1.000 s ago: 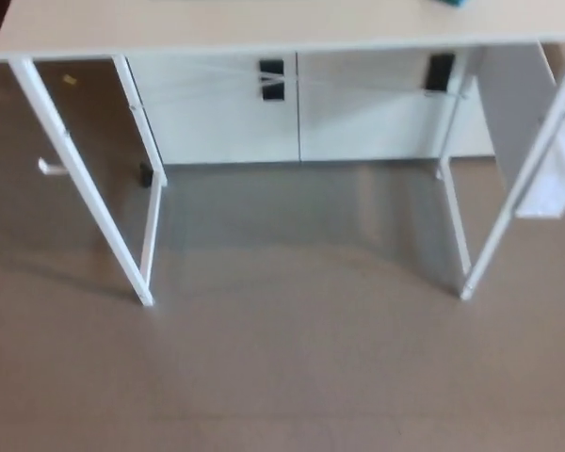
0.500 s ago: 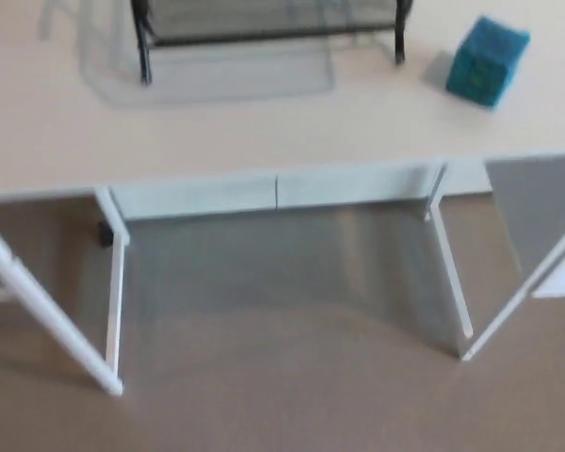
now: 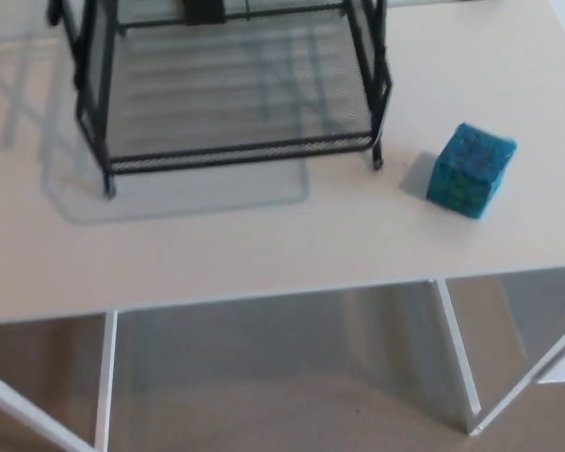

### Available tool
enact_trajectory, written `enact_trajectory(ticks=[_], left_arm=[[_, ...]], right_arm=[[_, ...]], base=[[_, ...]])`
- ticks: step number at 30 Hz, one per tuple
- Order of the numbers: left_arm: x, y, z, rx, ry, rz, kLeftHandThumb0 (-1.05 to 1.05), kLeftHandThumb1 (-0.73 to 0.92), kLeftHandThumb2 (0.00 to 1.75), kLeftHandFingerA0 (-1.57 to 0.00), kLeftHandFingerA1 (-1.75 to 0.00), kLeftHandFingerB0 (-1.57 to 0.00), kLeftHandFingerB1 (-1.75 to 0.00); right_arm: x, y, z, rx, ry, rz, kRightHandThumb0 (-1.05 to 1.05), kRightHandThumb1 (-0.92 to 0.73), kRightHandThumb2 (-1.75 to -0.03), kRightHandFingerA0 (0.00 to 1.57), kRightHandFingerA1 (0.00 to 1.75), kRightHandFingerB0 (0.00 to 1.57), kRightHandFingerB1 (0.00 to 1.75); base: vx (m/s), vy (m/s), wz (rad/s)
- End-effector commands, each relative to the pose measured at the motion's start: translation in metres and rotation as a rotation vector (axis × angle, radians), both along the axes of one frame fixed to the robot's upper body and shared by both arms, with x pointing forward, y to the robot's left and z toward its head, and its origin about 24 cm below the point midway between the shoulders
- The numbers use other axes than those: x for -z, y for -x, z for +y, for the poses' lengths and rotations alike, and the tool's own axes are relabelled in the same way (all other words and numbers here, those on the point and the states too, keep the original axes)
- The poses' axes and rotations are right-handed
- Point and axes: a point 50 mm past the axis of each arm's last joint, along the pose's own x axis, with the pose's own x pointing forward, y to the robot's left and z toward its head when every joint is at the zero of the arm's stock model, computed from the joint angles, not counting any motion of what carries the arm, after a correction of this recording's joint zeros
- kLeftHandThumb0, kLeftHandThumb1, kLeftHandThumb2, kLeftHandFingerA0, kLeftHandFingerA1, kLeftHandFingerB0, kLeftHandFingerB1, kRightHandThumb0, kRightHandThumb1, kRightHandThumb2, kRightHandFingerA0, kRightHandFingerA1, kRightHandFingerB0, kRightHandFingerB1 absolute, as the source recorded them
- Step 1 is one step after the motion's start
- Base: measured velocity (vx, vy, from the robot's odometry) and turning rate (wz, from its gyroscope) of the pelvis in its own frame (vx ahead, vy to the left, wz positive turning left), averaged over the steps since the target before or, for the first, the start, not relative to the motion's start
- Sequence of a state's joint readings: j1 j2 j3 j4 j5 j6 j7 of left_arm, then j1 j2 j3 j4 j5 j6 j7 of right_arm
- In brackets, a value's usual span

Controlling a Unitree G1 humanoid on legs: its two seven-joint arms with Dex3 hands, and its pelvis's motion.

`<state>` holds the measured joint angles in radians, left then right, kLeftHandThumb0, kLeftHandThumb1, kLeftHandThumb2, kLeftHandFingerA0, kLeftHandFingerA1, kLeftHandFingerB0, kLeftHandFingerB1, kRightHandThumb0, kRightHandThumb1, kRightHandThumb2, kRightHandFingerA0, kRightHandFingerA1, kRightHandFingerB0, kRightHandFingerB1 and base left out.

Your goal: The robot walks towards a desk on which a file tray is kept in the middle and a cube is kept to its right. The robot lifts the cube using its right hand and places it on the file tray.

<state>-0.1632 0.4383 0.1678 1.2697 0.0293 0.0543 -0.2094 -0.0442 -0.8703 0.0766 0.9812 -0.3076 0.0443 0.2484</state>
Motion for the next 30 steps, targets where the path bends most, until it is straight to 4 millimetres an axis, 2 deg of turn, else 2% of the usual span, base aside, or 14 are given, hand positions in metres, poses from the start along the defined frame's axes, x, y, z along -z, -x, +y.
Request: enact_trajectory(ticks=[1, 2, 3, 5, 8, 9, 12, 13, 15, 16, 18, 20, 24, 30], left_arm=[[-0.003, 0.004, 0.007, -0.033, -0.016, -0.001, -1.05, 0.65, 1.32, -0.18, -0.83, -0.04, -0.66], [-0.003, 0.004, 0.007, -0.035, -0.015, -0.003, -1.05, 0.65, 1.32, -0.18, -0.83, -0.04, -0.66], [-0.004, 0.004, 0.008, -0.036, -0.011, -0.009, -1.05, 0.64, 1.32, -0.22, -0.86, -0.05, -0.68], [-0.004, 0.005, 0.008, -0.052, -0.009, -0.012, -1.05, 0.63, 1.32, -0.12, -0.81, -0.04, -0.65], [-0.005, 0.005, 0.009, -0.062, -0.006, -0.021, -1.05, 0.66, 1.33, -0.11, -0.81, -0.04, -0.63], [-0.005, 0.006, 0.01, -0.066, -0.002, -0.022, -1.05, 0.64, 1.33, -0.07, -0.79, -0.05, -0.63], [-0.004, 0.008, 0.01, -0.066, 0.001, -0.023, -1.05, 0.63, 1.32, -0.11, -0.82, -0.05, -0.66], [-0.004, 0.008, 0.011, -0.065, -0.007, -0.01, -1.05, 0.63, 1.33, -0.17, -0.83, -0.03, -0.66], [-0.005, 0.008, 0.012, -0.063, -0.007, -0.011, -1.05, 0.64, 1.34, -0.3, -0.9, -0.04, -0.65], [-0.007, 0.009, 0.014, -0.09, 0.003, -0.034, -1.05, 0.65, 1.34, -0.1, -0.81, -0.06, -0.63], [-0.008, 0.009, 0.016, -0.097, 0.008, -0.057, -1.05, 0.63, 1.34, 0.0, -0.78, -0.05, -0.64], [-0.007, 0.012, 0.016, -0.093, 0.006, -0.052, -1.05, 0.64, 1.34, 0.0, -0.78, -0.06, -0.63], [-0.007, 0.019, 0.019, -0.083, -0.006, -0.023, -1.05, 0.61, 1.35, -0.09, -0.82, 0.0, -0.64], [-0.009, 0.024, 0.024, -0.109, -0.016, -0.025, -1.05, 0.63, 1.37, -0.11, -0.85, 0.0, -0.66]], right_arm=[[0.0, 0.005, -0.003, 0.012, 0.0, 0.006, -0.84, -0.53, -0.89, 0.3, 0.48, 0.13, 0.39], [0.0, 0.005, -0.003, 0.016, -0.006, 0.003, -0.84, -0.53, -0.89, 0.3, 0.48, 0.13, 0.39], [0.0, 0.005, -0.003, 0.004, 0.007, 0.006, -0.87, -0.66, -0.58, 0.4, 0.37, 0.19, 0.29], [0.0, 0.005, -0.003, -0.002, 0.035, 0.019, -0.92, -0.58, -0.92, 0.33, 0.47, 0.09, 0.38], [0.001, 0.004, -0.003, 0.012, 0.034, 0.014, -0.87, -0.55, -0.91, 0.31, 0.48, 0.1, 0.39], [-0.001, 0.003, -0.004, 0.015, 0.014, -0.01, -0.86, -0.66, -0.61, 0.45, 0.4, 0.18, 0.29], [-0.002, 0.006, -0.008, 0.087, -0.017, -0.04, -0.8, -0.62, -0.6, 0.78, 0.43, 0.16, 0.29], [-0.004, 0.006, -0.009, 0.153, -0.095, -0.117, -0.79, -0.5, -0.8, 0.73, 0.55, 0.12, 0.38], [-0.011, 0.002, -0.011, 0.213, -0.165, -0.273, -0.7, -0.46, -0.74, 0.78, 0.59, 0.1, 0.36], [-0.015, -0.005, -0.012, 0.26, -0.188, -0.351, -0.62, -0.48, -0.57, 0.76, 0.52, 0.14, 0.28], [-0.033, -0.018, -0.016, 0.352, -0.262, -0.535, -0.66, -0.43, -0.72, 0.57, 0.58, 0.08, 0.32], [-0.037, -0.019, -0.018, 0.359, -0.292, -0.606, -0.53, -0.48, -0.56, 0.49, 0.52, 0.11, 0.22], [-0.052, -0.026, -0.022, 0.38, -0.367, -0.773, -0.57, -0.36, -0.72, 0.24, 0.55, 0.06, 0.25], [-0.074, -0.043, -0.022, 0.367, -0.319, -0.917, -0.52, -0.37, -0.68, 0.27, 0.57, 0.06, 0.36]], base=[[0.16, 0.024, -0.1], [0.15, 0.034, -0.05], [0.14, 0.039, -0.09], [0.14, 0.055, -0.18], [0.1, 0.09, -0.11], [0.04, 0.163, -0.32], [0.05, 0.255, 0.03], [-0.02, 0.147, 0.11], [0.01, 0.092, -0.03], [0.02, 0.051, 0.31], [0.01, 0.01, 0.04], [0.0, 0.0, 0.0], [0.0, 0.0, 0.0], [0.0, 0.0, 0.0]])
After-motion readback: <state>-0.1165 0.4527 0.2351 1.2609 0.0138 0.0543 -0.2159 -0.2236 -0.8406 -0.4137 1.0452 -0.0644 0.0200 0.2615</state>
